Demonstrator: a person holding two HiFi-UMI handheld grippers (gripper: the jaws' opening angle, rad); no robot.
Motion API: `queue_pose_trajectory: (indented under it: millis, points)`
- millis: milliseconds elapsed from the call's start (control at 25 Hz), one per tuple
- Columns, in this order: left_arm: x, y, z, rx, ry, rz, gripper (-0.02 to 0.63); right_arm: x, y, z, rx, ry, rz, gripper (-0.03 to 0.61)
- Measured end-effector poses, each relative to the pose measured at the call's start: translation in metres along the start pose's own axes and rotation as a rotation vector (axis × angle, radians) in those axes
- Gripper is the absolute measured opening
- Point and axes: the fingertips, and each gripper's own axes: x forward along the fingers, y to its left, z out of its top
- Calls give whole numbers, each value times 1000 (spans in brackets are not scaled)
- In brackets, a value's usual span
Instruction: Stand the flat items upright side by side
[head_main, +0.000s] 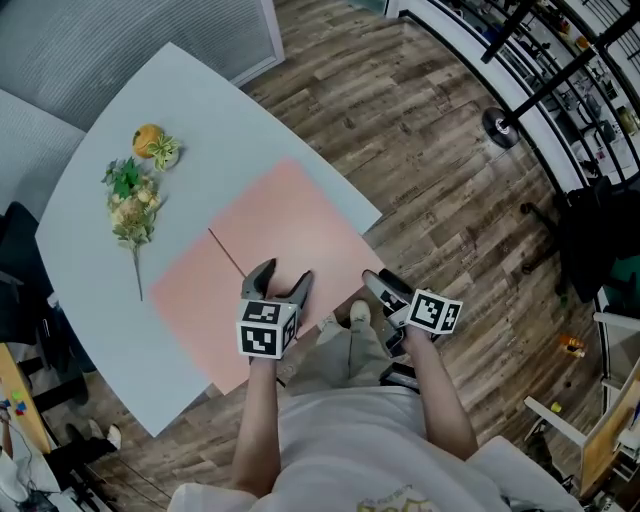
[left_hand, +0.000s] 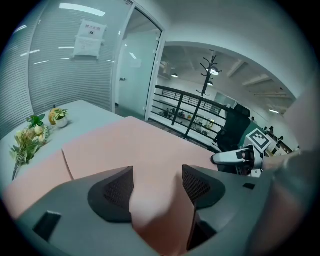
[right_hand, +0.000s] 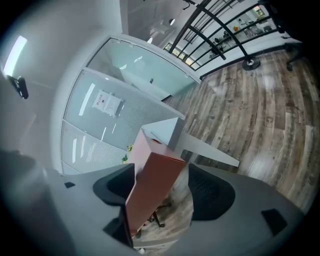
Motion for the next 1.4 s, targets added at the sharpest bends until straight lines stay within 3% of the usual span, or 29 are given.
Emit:
queue_pose_trajectory:
  millis: [400, 640, 800, 1000, 1160, 1400]
  points:
    - [6, 7, -4, 37, 42, 43, 290, 15, -4, 0, 137, -18, 111, 347]
    - [5, 7, -5, 25, 40, 47, 290, 17, -9, -14, 218, 37, 110, 345]
    - [5, 6, -5, 21, 39, 45, 290, 29, 9, -12, 196, 32, 241, 345]
    - [5, 9, -6, 18, 39, 60, 290, 26, 1, -14, 216, 49, 202, 327]
    - [6, 8, -6, 23, 44, 69, 290, 27, 8, -11, 218, 48, 252, 325]
    - [6, 14, -6, 28, 46, 79, 290, 29, 12, -12, 189, 85, 239, 324]
